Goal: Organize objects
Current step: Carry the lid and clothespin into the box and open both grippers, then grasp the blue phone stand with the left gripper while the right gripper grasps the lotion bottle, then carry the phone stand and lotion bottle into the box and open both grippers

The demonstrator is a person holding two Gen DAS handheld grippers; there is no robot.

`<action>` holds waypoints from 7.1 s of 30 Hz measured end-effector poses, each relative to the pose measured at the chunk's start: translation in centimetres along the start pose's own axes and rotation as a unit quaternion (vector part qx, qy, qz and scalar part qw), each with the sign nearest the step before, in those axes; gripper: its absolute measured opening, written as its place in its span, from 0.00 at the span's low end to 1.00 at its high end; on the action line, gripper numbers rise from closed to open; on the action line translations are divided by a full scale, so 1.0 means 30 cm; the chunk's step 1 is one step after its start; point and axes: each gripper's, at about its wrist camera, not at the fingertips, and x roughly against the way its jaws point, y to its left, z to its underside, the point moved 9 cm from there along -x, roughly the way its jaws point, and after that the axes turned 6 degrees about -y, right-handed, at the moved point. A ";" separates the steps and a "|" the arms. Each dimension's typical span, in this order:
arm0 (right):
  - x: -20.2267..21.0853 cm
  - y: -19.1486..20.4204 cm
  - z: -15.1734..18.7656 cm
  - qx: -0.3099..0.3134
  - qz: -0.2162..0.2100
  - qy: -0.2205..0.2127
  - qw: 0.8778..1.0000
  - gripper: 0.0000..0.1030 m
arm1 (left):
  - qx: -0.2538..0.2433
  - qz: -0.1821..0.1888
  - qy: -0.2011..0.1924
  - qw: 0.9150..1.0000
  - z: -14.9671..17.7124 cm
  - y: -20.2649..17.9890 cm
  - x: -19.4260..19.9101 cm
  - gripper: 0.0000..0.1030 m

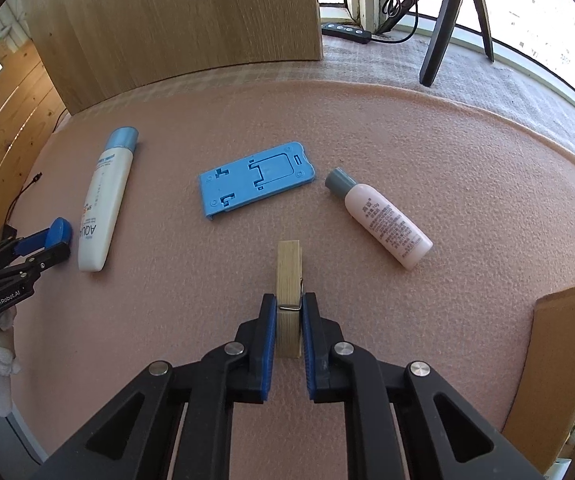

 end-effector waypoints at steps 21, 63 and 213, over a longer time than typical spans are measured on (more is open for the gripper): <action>0.463 -0.101 0.225 -0.045 0.011 -0.091 0.995 0.11 | -0.082 0.085 -0.055 0.991 -0.035 -0.520 0.272 0.52; 0.734 -0.640 0.553 -0.167 0.118 -0.135 0.970 0.63 | -0.267 0.243 -0.048 0.931 0.044 -1.636 0.294 0.76; 0.318 -0.033 0.531 -0.044 0.021 -0.031 0.998 0.17 | -0.087 0.083 0.018 0.993 0.330 -0.727 0.187 0.38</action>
